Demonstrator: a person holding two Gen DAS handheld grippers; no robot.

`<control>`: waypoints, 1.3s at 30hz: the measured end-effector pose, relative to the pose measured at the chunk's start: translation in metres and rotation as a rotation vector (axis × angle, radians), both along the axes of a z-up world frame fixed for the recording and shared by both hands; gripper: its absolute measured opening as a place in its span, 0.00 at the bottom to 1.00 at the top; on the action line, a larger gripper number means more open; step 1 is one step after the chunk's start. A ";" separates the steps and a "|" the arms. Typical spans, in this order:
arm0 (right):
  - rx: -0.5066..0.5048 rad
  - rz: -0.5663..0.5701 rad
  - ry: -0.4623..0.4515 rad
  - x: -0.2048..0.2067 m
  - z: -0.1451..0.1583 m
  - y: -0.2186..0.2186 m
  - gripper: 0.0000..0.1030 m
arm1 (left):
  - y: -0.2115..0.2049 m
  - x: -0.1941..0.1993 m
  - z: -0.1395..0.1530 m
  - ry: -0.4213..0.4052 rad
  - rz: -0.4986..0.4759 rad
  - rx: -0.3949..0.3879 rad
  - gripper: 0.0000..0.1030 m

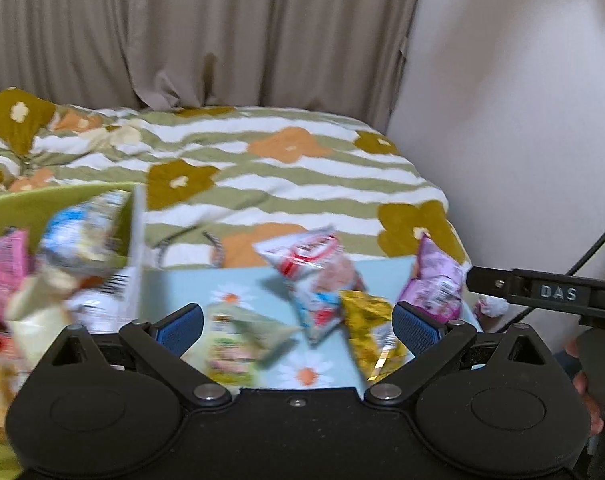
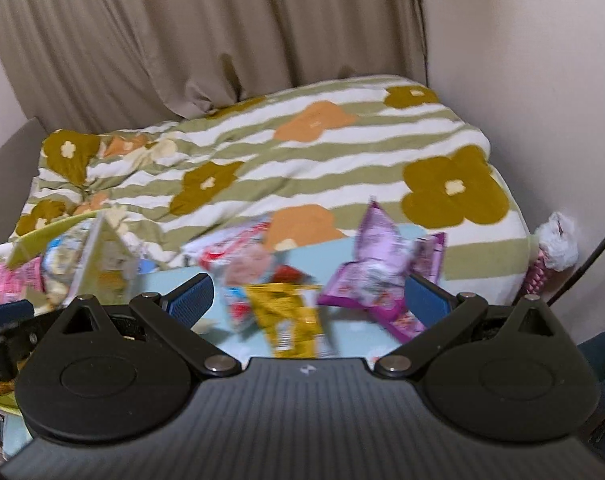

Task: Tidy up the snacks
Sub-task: 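Move both tools back to the snack pile, then grasp the gold foil bag with the left tool while the right tool grasps the purple bag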

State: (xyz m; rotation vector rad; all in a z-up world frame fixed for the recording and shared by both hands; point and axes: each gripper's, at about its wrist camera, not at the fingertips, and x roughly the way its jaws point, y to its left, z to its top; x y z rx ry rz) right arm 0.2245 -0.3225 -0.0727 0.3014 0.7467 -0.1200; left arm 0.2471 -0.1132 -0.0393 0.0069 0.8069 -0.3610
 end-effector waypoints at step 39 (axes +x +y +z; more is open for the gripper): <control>0.247 0.035 0.199 0.104 -0.119 -0.093 1.00 | -0.117 0.066 -0.137 0.302 -0.022 0.079 0.46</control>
